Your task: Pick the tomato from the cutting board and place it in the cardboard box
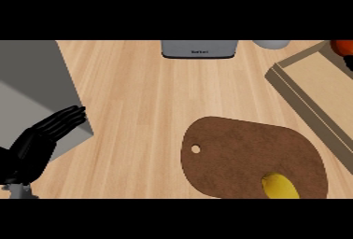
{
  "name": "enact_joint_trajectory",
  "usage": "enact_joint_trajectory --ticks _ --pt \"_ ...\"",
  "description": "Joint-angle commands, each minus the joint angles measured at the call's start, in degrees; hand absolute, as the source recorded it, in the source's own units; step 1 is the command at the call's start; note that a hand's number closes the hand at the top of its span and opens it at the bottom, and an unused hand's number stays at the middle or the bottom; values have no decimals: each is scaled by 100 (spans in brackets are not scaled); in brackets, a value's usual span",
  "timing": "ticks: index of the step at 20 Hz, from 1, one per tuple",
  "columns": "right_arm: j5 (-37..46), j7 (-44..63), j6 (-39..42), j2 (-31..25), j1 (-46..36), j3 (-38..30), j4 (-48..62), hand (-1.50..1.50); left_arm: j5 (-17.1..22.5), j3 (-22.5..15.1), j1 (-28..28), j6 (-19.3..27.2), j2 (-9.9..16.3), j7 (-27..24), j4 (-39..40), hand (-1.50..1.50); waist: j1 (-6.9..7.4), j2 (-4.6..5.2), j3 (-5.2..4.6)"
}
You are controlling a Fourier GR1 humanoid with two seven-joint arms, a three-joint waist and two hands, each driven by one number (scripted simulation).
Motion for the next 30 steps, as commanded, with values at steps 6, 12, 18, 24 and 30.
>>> enact_joint_trajectory --ticks 6,12,18,24,30 --pt "-92 -1126 -1365 -107 140 -305 1629 150 -123 287 -460 309 29 231 274 0 -3 58 -40" --pt "-261 -1802 -1652 -368 -197 -531 3190 150 -174 160 -255 303 -114 274 -47 0 61 67 -38" --pt "-391 -1443 -1495 -218 39 -767 3964 -150 -143 412 -438 127 -16 -98 620 0 6 80 -42" --pt "-849 -2462 -1612 -260 194 -850 4069 -150 -217 340 -176 149 -117 19 246 0 -13 42 -41" --pt "-1969 -2712 -2683 76 -174 -2054 3956 -150 -183 379 -80 160 -116 60 90 0 -16 52 -32"
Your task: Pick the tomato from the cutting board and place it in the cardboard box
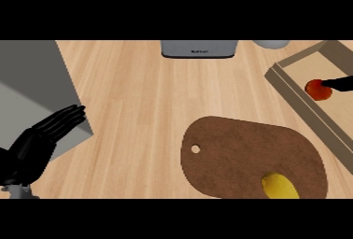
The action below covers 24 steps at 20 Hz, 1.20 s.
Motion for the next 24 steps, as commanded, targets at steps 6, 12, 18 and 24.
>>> enact_joint_trajectory --ticks 6,12,18,24 --pt "-1643 -194 188 -372 151 -1411 -415 -150 112 551 59 32 277 -6 120 0 -114 -18 -30" --pt "-2372 -945 580 -1086 746 -2126 174 -150 -125 388 29 115 55 -243 280 0 -84 26 -22" --pt "-2769 -1225 1282 -1358 1315 -2133 103 -150 -199 359 -687 345 27 116 587 0 -104 25 -27" --pt "-3081 -1617 1625 -1897 1497 -2200 709 -150 -144 357 -218 264 -15 219 -13 0 -14 23 -23"
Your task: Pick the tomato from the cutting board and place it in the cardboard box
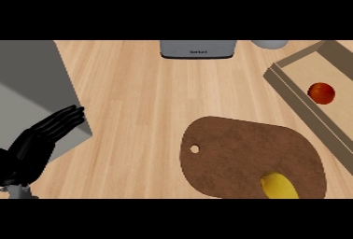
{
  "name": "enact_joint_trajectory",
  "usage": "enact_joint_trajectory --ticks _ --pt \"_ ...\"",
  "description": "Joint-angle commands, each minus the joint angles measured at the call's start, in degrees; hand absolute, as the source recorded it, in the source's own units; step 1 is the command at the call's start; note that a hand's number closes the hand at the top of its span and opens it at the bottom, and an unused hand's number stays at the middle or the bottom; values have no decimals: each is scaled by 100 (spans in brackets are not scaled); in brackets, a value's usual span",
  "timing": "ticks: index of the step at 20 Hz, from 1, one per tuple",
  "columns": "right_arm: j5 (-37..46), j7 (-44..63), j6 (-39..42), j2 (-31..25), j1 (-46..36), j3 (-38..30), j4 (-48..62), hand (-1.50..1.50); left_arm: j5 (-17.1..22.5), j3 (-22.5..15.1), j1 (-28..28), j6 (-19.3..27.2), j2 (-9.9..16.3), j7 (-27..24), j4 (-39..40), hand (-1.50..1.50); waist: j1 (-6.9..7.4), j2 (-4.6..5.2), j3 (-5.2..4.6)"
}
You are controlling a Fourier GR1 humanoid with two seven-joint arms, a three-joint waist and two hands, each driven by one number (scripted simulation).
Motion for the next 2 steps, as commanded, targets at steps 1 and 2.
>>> enact_joint_trajectory --ticks 1,2 --pt "-160 -288 403 -618 105 -8 520 -150 4 348 -290 118 111 -99 410 0 18 60 -25" --pt "-161 -138 133 -444 16 128 347 -150 -31 276 -328 233 46 84 223 0 20 51 -27"
